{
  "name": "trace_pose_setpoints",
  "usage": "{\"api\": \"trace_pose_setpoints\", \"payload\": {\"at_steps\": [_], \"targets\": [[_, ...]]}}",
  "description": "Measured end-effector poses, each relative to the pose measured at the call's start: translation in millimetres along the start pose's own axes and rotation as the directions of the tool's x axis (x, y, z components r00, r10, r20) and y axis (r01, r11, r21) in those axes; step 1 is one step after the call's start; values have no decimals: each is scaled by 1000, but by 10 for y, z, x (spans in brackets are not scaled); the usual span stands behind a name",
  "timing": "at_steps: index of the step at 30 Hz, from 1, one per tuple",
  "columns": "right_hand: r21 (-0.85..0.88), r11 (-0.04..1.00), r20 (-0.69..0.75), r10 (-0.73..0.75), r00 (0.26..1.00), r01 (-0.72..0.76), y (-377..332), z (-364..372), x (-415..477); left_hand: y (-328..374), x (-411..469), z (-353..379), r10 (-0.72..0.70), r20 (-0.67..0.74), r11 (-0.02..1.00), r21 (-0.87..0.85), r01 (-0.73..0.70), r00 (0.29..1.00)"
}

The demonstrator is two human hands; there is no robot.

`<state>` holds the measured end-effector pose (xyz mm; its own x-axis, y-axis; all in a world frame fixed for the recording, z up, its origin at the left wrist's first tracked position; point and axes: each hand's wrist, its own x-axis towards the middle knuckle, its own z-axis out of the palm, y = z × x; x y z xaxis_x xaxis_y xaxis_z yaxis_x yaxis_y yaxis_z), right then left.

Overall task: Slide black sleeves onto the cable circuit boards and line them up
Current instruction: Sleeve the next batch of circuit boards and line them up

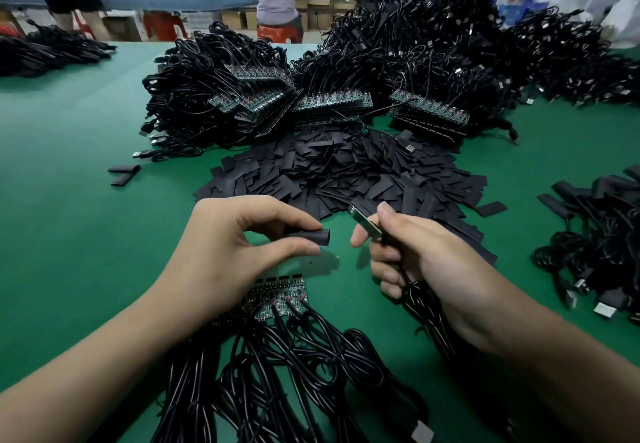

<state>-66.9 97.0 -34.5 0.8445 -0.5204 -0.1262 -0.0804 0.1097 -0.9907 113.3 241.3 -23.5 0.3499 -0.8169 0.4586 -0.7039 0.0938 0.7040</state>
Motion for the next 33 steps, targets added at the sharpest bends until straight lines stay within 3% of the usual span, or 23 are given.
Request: {"api": "trace_pose_setpoints", "payload": {"at_steps": [5, 11, 16, 20, 25, 33], "targets": [[-245, 965, 71, -80, 994, 96, 18, 34, -24, -7, 2, 6, -36, 26, 999, -37, 37, 999], [-422, 896, 97, -103, 990, 135, 3, 57, -50, -5, 2, -5, -29, 31, 999, -34, 30, 999], [-390, 916, 96, -66, 993, 98, -13, 71, -57, -12, -14, -9, 0, 32, 1000, 11, -1, 999], [-425, 901, 121, -41, 992, 89, -32, 64, -77, -8, -3, -42, 174, 137, 970, 148, -194, 975], [-293, 956, 166, 39, 985, 12, -38, 55, -79, -35, 7, -105, 304, 216, 913, 211, -348, 928], [-370, 928, 149, 11, 989, 45, -34, 62, -90, -59, 2, -95, 290, 229, 931, 156, -329, 929]]}}
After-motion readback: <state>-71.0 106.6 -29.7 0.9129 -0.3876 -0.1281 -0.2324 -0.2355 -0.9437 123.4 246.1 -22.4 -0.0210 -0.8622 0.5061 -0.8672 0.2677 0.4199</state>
